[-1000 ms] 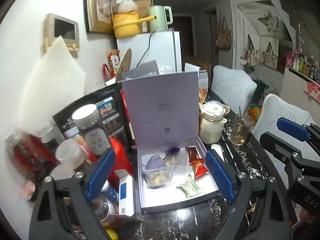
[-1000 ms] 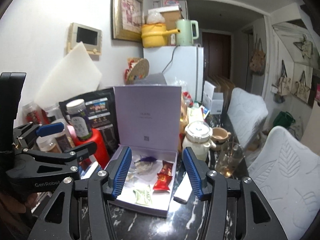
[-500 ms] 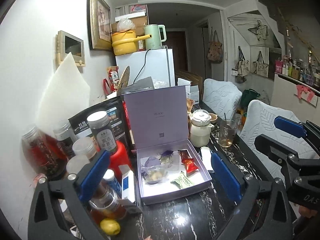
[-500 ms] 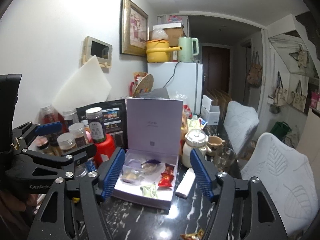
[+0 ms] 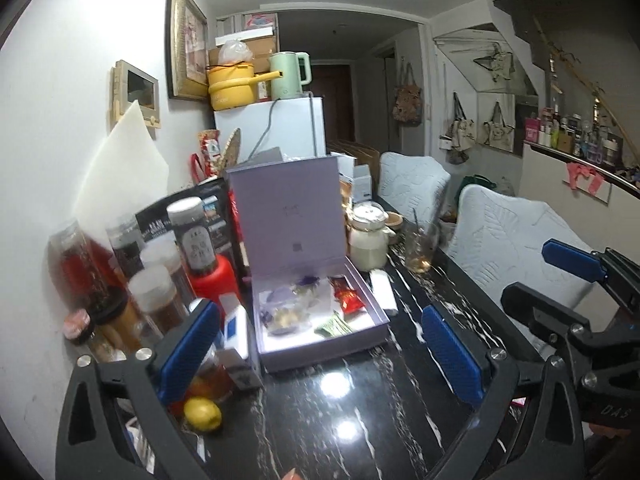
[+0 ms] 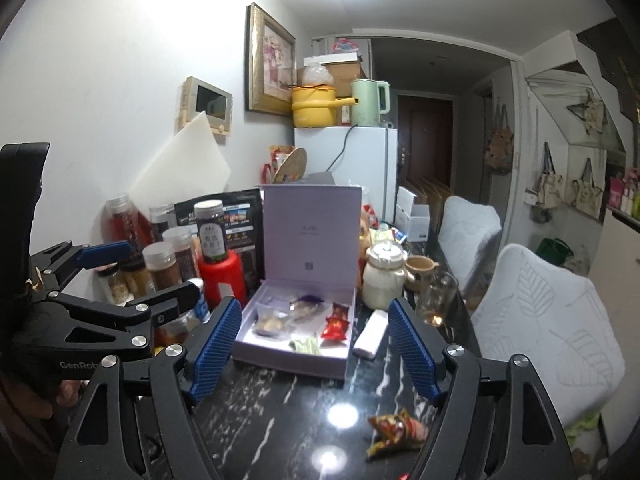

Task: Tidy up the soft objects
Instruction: 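Withdraw both grippers from the box and move toward the packets on the table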

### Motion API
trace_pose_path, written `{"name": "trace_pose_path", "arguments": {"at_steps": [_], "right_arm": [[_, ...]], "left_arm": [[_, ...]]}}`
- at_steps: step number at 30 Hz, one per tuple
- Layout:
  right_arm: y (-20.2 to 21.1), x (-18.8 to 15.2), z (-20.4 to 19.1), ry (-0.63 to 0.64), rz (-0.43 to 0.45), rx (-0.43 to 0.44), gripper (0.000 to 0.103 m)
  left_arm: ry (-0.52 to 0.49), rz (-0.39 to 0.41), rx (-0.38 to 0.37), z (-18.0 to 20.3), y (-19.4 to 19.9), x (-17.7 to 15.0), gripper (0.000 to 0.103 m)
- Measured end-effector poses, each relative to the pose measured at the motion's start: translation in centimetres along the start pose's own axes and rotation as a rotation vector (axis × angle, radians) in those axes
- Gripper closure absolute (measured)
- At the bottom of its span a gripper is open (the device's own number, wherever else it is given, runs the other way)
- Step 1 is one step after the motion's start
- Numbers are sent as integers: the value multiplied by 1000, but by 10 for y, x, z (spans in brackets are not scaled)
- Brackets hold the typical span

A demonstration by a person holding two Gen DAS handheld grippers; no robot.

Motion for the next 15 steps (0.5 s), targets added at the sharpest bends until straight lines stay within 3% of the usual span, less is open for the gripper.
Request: {"name": "trace_pose_path", "arguments": {"at_steps": [15], "right_arm": [[52,-77,15,-56,-71,-64,26]], "left_arm": [[-21,-54,-94,45,27,-59,1]]}}
Point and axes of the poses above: each gripper's, at about its wrist camera, not at the fingertips, and y roughly against the way its jaws point, z to its right, x to its top, the point moved 4 cm from there along -y, roughly the way its jaws point, and after that the axes turned 11 degrees about -x, right-handed, at the moved point
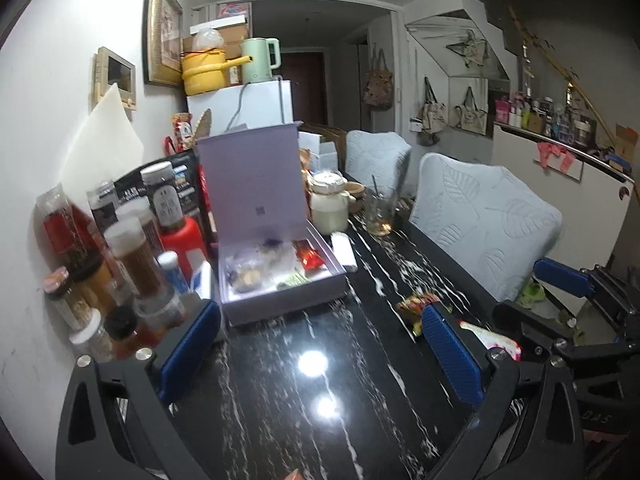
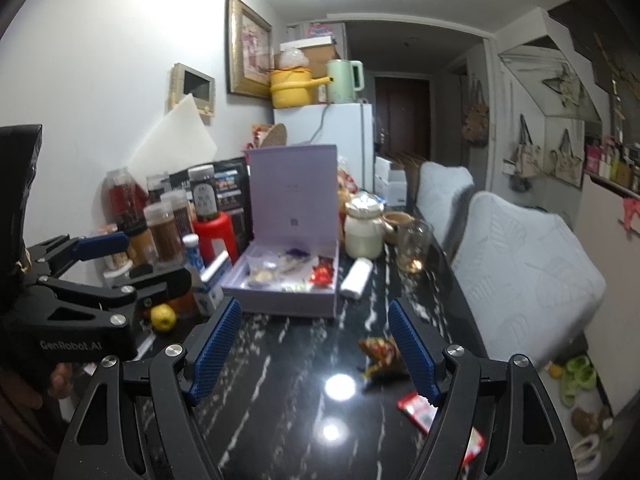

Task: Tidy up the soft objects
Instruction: 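Withdraw both grippers from the box and move toward the packets on the table, then grasp the yellow cereal bag with the left gripper while the right grasps the red-white packet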

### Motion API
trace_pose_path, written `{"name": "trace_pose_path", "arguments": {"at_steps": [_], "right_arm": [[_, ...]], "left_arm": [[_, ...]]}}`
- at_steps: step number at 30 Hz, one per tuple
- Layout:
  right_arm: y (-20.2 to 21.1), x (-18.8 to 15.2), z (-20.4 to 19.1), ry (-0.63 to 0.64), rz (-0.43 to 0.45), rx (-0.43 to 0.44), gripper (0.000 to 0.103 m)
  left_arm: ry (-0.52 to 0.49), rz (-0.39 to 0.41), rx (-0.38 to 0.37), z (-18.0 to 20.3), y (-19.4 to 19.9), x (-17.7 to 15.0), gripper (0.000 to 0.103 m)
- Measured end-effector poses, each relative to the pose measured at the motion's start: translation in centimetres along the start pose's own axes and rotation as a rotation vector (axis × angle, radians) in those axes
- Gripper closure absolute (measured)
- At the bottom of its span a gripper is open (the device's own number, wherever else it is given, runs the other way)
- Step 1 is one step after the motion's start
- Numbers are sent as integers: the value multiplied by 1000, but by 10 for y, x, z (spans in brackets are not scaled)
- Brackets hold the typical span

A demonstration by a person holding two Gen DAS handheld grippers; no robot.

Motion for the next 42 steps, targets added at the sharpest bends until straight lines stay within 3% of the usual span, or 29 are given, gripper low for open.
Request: {"name": "trace_pose_path", "arguments": {"at_steps": [10,18,22,31,42], "right_arm": [[10,-62,26,-48,-111,-66,26],[13,-85,52,-82,-155,-120,26],[7,-94,64,-105,-175,-148,26],[-31,-118,101,-172,-279,-154,26],[-86,-137,128,-161,-373,-138,26]], "left_arm": [[-26,-118,-126,38,-22,-44,1],[-54,-139,-183,59,-44,-54,1],[-50,-188,-222,66,-67,-59,1],[-25,-284,-279,75,-121,-69,1],[5,-371,-329,78,-183,-73,1]]}}
Point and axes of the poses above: each gripper's, at about its wrist camera, not at the fingertips, and y roughly against the way its jaws point, z to its right, x to its top, the point moved 4 cm from there along -y, roughly the way its jaws point, and after that the axes turned 11 degrees about -x, right-handed, at the moved point
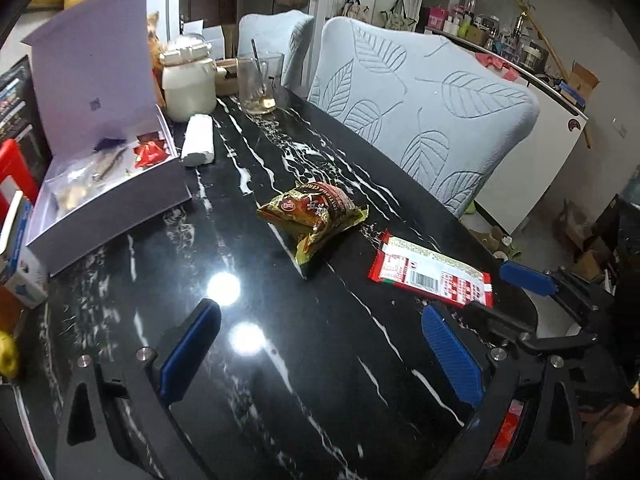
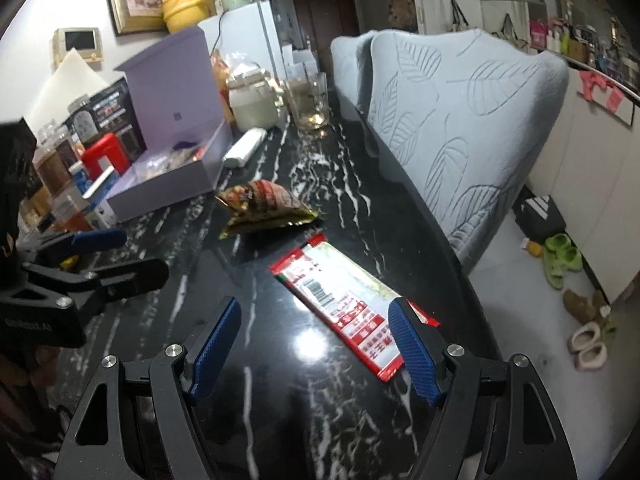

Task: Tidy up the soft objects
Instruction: 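Grasp the yellow cereal bag with the left gripper while the right grasps the red-white packet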

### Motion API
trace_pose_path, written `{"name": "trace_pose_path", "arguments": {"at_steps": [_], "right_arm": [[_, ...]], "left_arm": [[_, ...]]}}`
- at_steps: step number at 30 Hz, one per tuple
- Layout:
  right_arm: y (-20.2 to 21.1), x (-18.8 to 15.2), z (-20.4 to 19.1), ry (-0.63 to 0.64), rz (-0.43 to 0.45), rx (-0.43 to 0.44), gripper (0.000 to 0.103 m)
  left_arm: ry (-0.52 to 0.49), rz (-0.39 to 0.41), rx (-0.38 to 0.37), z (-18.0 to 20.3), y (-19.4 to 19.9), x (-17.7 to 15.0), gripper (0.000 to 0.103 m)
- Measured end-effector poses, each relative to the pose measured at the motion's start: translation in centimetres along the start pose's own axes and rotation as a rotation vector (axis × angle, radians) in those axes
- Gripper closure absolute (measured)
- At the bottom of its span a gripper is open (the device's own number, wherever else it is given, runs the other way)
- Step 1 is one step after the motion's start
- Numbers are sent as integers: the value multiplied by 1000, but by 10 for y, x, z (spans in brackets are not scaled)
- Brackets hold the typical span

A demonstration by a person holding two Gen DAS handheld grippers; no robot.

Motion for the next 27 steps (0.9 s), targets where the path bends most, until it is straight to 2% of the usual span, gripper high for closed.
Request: {"name": "trace_pose_path", "arguments": {"at_steps": [11,16,19,20,23,27], "right_arm": [[-51,10,3,90,-73,-45,26],[-72,12,1,144,-142,-27,26],[-78,14,1,162,-142,-29,26],[-79,15,2,165,-142,-31,27],[-80,20,7,152,-134,-51,51],[-82,23,20,118,-139,-57,54]], "left_arm": [[29,-42,22,-24,-36,23,1],[28,-45,34,-28,-50,36,1],[10,-45,35,-28,-59,45,1],[6,-44,35,-29,-61,47,1],[-13,-43,19,-29,-71,56,1],[-26,-51,-11,-30,-84,66,1]]}}
Point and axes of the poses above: each gripper's, at about its wrist camera, not at the fingertips, and y roughly against the way its jaws point, z to its right, x to its top, the point moved 4 cm from there along -y, roughly the way its jaws point, and after that the axes turned 11 degrees about -x, right-handed, at the moved point
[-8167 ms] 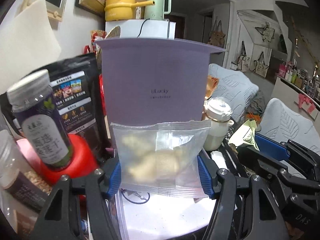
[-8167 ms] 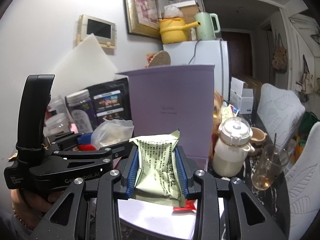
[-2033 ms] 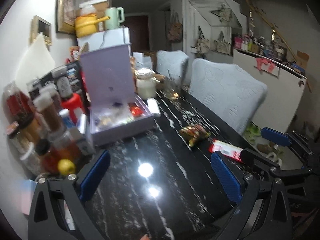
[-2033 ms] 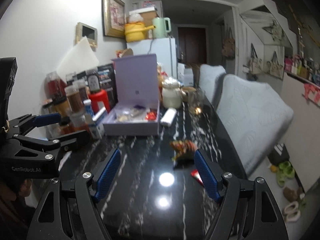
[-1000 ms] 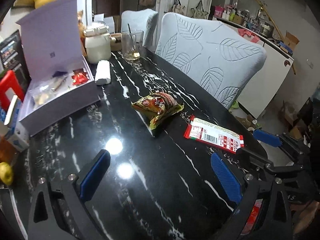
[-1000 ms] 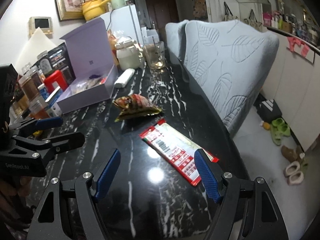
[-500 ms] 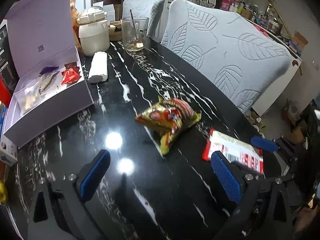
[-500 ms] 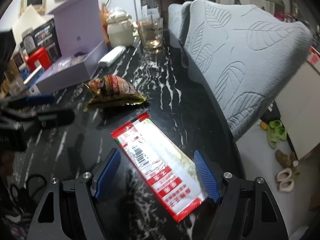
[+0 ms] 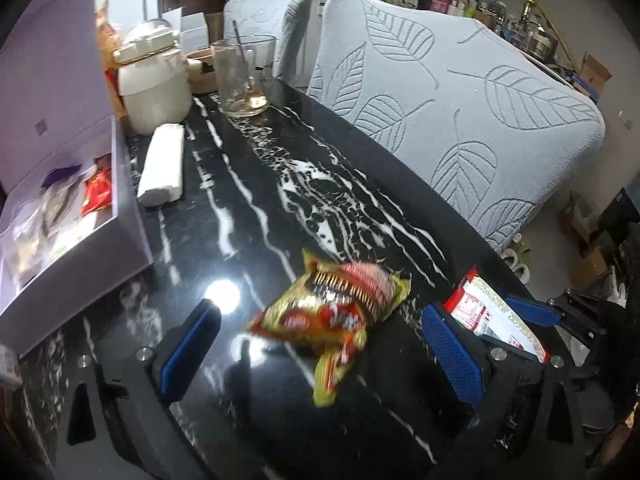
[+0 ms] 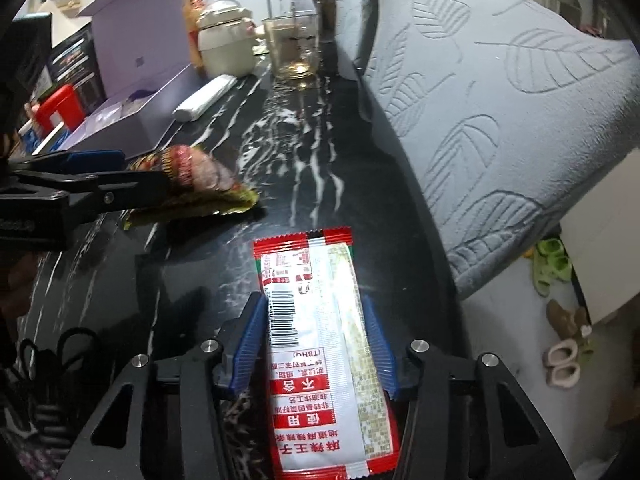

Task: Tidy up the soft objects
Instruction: 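Grasp the yellow cereal bag with the left gripper while the right grasps the red-white packet, then lift the cereal bag and red-white packet off the table with both grippers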

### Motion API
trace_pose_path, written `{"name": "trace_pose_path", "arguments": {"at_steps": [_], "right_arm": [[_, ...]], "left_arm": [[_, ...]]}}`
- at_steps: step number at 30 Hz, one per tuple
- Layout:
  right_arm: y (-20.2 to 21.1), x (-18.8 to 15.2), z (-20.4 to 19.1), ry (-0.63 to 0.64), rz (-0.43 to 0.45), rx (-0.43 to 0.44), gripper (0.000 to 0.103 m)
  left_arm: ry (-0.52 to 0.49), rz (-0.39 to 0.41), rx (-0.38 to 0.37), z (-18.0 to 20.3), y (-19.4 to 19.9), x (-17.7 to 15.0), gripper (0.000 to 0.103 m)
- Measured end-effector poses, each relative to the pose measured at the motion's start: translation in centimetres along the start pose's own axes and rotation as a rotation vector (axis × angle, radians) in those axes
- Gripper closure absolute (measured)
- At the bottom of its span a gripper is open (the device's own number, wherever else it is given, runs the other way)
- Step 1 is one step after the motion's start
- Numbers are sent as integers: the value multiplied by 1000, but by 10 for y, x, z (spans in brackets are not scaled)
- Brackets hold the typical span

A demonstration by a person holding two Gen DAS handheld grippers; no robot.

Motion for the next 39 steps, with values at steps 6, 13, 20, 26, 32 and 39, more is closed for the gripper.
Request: {"name": "trace_pose_path", "arguments": {"at_steps": [6,13,20,26,32,39], "right_arm": [[1,-4,12,-37,-13,-17,55],[2,-7,25,-71,-26,-43,53],[1,-9,36,-114,-32,-64,42],[-4,-14,50,-149,-64,-63,27],[-6,-22,63,-204,-76,-37,31],[4,-28,76,-248,-59,-35,59]], "left_arm": [[-20,-47,-23,0,-20,5,1],[4,-128,-62,-2,-42,4,14],[-46,-121,-41,1,-50,-1,43],[-60,-125,-53,11,-52,-2,48],[-75,-139,-88,31,-46,-12,49],[-62,-141,-118,53,-40,-24,52]]}}
Point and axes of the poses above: each gripper's, at about its wrist camera, not at the fingertips, and y roughly against the way its jaws point, z to its right, x to its top, the point moved 4 cm from there along -y, roughly the way its jaws point, and after that the axes turned 11 degrees about -x, right-handed, at the moved point
